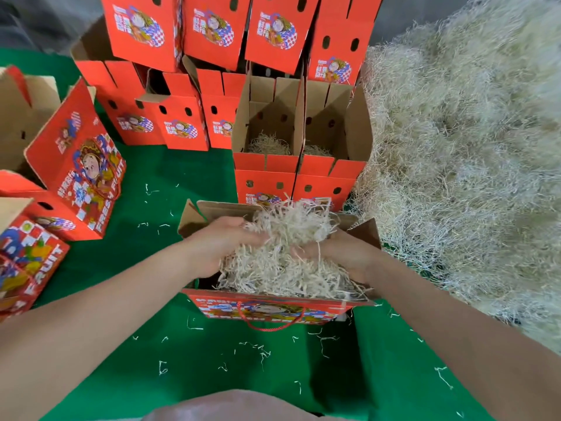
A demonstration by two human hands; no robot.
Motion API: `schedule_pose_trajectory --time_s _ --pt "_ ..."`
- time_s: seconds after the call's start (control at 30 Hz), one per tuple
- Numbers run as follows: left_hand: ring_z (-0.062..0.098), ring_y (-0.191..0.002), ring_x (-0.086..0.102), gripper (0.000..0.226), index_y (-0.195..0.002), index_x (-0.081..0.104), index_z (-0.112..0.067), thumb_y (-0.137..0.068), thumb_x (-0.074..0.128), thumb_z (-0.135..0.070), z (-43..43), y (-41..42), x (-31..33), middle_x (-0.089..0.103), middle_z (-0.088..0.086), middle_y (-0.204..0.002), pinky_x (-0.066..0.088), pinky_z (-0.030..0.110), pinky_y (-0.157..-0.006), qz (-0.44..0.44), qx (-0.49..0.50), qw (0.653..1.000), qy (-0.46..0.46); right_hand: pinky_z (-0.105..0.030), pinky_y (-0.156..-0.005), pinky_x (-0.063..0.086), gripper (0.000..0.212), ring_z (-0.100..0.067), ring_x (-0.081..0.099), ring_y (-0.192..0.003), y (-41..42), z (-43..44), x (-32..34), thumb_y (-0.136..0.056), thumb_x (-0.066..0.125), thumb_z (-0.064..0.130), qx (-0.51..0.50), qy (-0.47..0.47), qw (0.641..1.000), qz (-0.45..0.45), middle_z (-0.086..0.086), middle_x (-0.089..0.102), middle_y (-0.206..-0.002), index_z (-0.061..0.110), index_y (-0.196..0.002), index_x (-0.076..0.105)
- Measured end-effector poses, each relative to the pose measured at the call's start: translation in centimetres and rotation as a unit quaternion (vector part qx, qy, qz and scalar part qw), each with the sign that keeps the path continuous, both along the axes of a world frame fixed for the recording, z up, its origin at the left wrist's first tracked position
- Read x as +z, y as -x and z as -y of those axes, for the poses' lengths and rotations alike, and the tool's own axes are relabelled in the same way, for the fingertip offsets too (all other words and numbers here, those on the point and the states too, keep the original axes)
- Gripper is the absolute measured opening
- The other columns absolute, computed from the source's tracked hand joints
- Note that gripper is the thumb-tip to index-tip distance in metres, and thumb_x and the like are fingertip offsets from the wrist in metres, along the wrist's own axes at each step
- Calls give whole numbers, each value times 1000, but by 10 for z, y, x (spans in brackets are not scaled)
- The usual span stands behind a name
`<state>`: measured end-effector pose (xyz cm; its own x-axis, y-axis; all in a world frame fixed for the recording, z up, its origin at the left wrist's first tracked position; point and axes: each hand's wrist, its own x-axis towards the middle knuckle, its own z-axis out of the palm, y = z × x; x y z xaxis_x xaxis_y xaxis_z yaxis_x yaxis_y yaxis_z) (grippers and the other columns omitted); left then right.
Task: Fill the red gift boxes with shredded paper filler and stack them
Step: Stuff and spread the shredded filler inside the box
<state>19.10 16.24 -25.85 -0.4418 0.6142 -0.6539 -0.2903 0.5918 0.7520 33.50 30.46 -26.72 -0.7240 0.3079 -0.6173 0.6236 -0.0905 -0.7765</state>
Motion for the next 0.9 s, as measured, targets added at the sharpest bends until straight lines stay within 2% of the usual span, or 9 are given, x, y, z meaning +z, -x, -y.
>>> schedule_pose_trajectory --time_s 0.2,0.3,0.4,0.5,0.57,0.63,0.77,0.83,0.9 --pt "12 -111 34 38 -92 58 -27 -71 73 1 10 24 12 44 -4 -118 23 34 -97 -107 163 973 -123 -38 -105 27 70 -15 41 -119 -15 -14 -4 -83 68 21 -48 -33 998 28 6 47 -127 14 -142 29" --pt "6 -104 38 44 -105 57 -27 -71 75 -6 18 24 11 38 -10 -122 34 27 -86 -163 41 981 -92 -34 -101 28 65 -19 41 -122 -19 -20 -5 -82 68 26 -60 -34 997 25 4 43 -133 13 -137 36" --pt "4 -116 36 76 -129 47 -28 -60 79 -36 16 11 5 46 -19 -127 33 21 -89 -42 -167 985 -10 -29 -100 25 76 -11 37 -127 -1 -6 1 -66 77 42 -33 1 999 5 14 49 -124 14 -131 47" --pt "17 -120 48 57 -121 56 -15 -73 77 -35 2 6 -7 57 -6 -119 37 21 -82 -67 -229 970 49 -38 -110 14 85 -9 22 -132 9 -1 6 -54 81 50 2 38 999 28 12 44 -130 18 -127 51" --pt "20 -99 57 26 -103 59 -1 -83 65 -17 -4 15 -9 57 5 -100 37 21 -68 -144 -218 961 88 -36 -109 13 61 -7 26 -127 -2 -11 8 -56 82 34 28 64 997 37 14 51 -120 17 -110 57" --pt "12 -72 46 12 -83 51 -9 -86 59 -17 0 29 -8 46 1 -81 31 22 -59 -193 -198 953 122 -40 -105 29 74 -15 41 -125 -19 -26 7 -56 78 21 47 60 995 58 1 57 -120 8 -121 46" --pt "19 -94 47 25 -102 50 -20 -83 66 -18 6 41 -13 48 2 -103 32 27 -77 -149 -199 960 133 -43 -103 34 92 -21 48 -117 -28 -32 2 -63 72 -4 43 23 994 96 -5 53 -123 10 -142 27" --pt "23 -127 36 80 -139 35 -16 -71 77 -23 0 33 -14 39 2 -141 28 29 -98 -88 -244 958 122 -40 -102 34 81 -21 51 -112 -15 -24 -3 -67 67 -8 22 24 997 76 -9 54 -120 6 -139 32" --pt "22 -134 31 94 -143 28 -18 -66 80 -30 -11 15 -16 32 -2 -147 26 33 -107 -53 -295 948 105 -37 -101 35 69 -26 50 -114 1 -14 -11 -73 61 -13 16 1 998 67 -15 53 -123 2 -136 35"
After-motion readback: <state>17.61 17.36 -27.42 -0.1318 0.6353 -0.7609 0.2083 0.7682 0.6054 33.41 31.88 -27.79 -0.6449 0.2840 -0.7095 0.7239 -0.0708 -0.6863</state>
